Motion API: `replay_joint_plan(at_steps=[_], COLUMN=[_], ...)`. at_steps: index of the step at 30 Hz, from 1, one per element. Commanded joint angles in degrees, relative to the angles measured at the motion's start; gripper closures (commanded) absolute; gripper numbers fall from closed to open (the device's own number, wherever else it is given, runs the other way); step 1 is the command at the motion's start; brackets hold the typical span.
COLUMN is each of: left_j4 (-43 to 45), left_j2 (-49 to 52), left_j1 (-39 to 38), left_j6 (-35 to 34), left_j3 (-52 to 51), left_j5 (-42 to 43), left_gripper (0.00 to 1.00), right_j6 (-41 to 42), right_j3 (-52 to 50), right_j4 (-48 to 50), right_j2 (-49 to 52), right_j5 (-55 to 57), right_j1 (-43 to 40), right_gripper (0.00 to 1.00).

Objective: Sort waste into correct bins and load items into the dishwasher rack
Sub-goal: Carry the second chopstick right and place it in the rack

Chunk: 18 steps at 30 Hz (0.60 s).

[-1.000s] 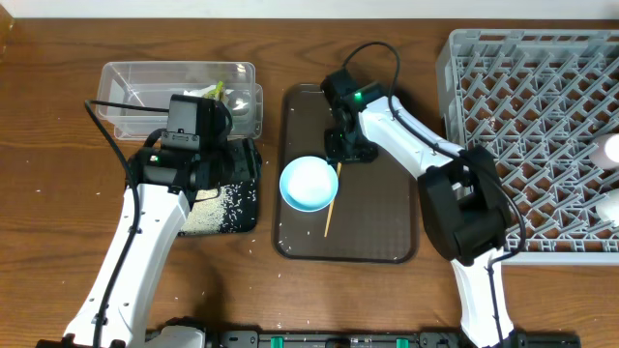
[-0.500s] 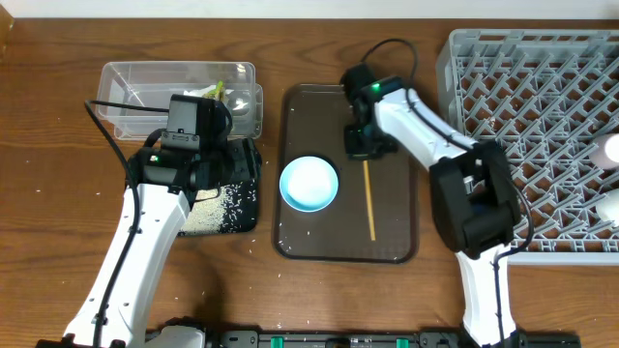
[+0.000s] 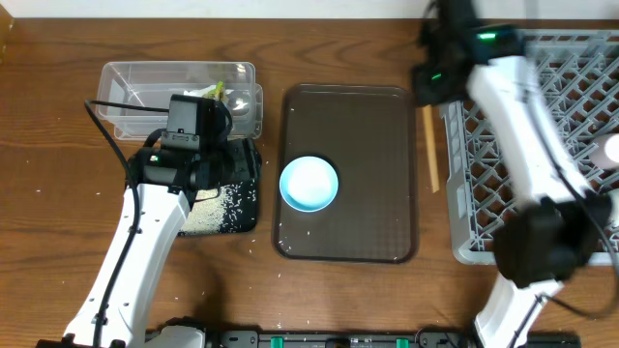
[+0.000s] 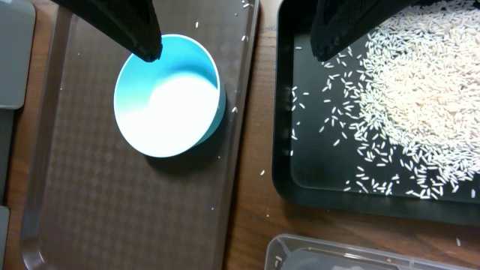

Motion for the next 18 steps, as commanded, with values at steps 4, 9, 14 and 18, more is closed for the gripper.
replay_joint_plan(at_steps=[4,9,14,18], left_j4=[-0.2,-0.2,-0.2,-0.2], left_j2=[0.1,0.1,0.1,0.1], left_j1=[0.1,0.1,0.1,0.1], left_j6=[-0.7,-0.7,-0.7,-0.8], left_j3=[0.3,0.3,0.3,0.3], left_j5=[-0.7,-0.8,-0.7,-0.7], left_gripper=[0.33,0.33,0.33,0.33], right_j6=[-4.3,-6.9,-7.0,-7.0], right_j3=[-0.7,-6.1,-12.7,-14.3], right_j4=[-2.3,-0.7,4.3,6.9], right_j2=[-0.9,-0.2,0.1,0.1], right_j5=[0.5,0.4,0.0,0.0], right_j1=[-8.8,-13.3,-14.2,-14.0], right_gripper=[0.99,0.99,0.99,0.98])
